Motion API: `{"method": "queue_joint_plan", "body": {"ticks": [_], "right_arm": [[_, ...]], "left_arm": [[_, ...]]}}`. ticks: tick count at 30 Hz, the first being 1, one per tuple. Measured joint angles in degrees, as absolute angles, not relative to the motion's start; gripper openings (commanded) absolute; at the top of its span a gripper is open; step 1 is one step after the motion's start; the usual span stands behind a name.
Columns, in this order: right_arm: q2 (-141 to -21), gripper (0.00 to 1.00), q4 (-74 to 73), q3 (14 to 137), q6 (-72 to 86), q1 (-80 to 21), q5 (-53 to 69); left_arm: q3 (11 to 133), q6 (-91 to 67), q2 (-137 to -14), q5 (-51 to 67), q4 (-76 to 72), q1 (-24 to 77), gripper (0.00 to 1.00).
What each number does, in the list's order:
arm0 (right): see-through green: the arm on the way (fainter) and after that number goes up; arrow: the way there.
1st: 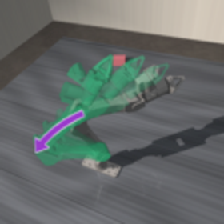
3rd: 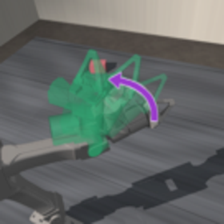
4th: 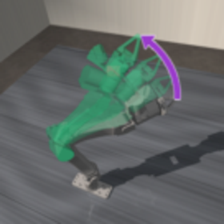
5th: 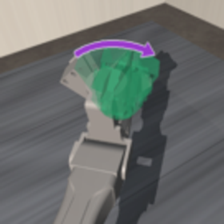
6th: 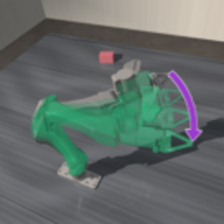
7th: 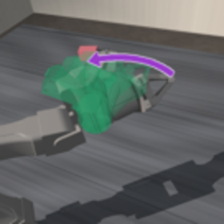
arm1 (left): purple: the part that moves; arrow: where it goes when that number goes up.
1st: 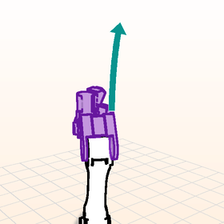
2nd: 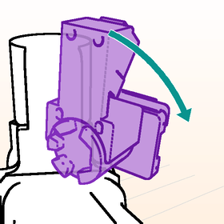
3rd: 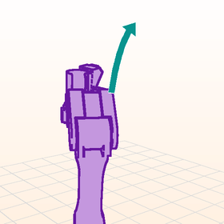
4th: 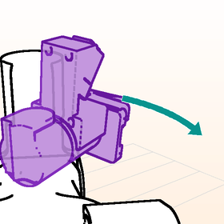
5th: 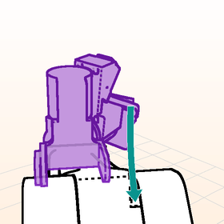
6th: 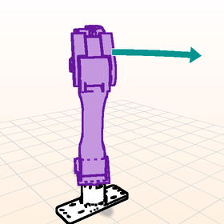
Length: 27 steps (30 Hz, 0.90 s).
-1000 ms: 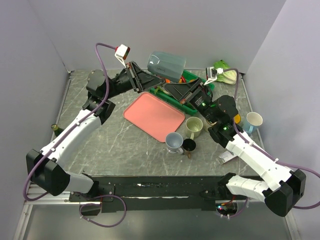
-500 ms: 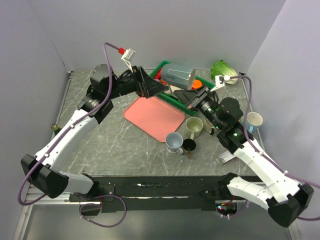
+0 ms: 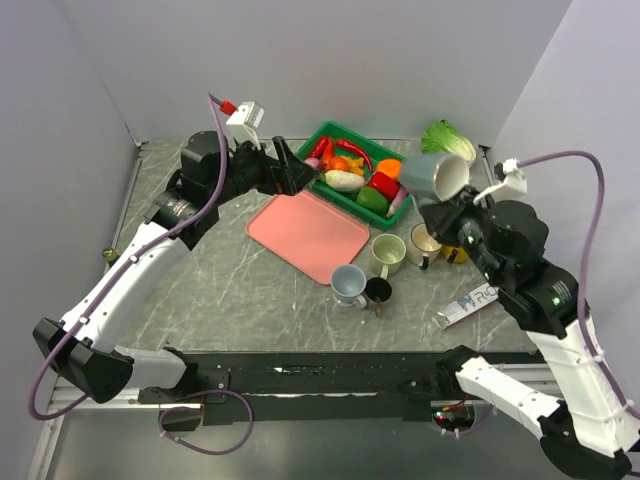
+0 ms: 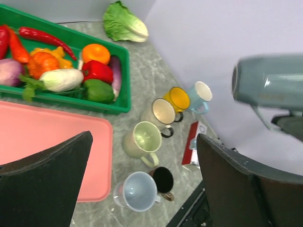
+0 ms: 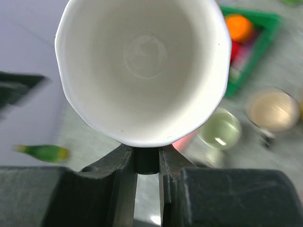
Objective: Turn the mug right side up
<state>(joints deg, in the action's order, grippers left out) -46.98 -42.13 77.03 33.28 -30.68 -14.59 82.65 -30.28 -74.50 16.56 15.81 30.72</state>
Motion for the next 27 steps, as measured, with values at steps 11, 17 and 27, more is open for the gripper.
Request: {"method": "queue_joint_plan", "body": {"ticks": [11,17,27], "right_arm": [[-44.6,0.0,-68.16,67.9,36.91,-30.48,-18.85],[-47.33,0.0,-69.01,60.07,39.24,-30.48,-16.95],[-47.94,0.0,-61.45,47.11,42.78,-30.48,-15.64]], "left_arm": [[83.42,-29.02,-76.16,14.55,17.17,30.72,0.96],[83.42,-28.56,-76.36,13.61,17.54,30.72,0.96],[85.21,-28.56,-78.28,13.45,20.97,30.72,0.96]]}}
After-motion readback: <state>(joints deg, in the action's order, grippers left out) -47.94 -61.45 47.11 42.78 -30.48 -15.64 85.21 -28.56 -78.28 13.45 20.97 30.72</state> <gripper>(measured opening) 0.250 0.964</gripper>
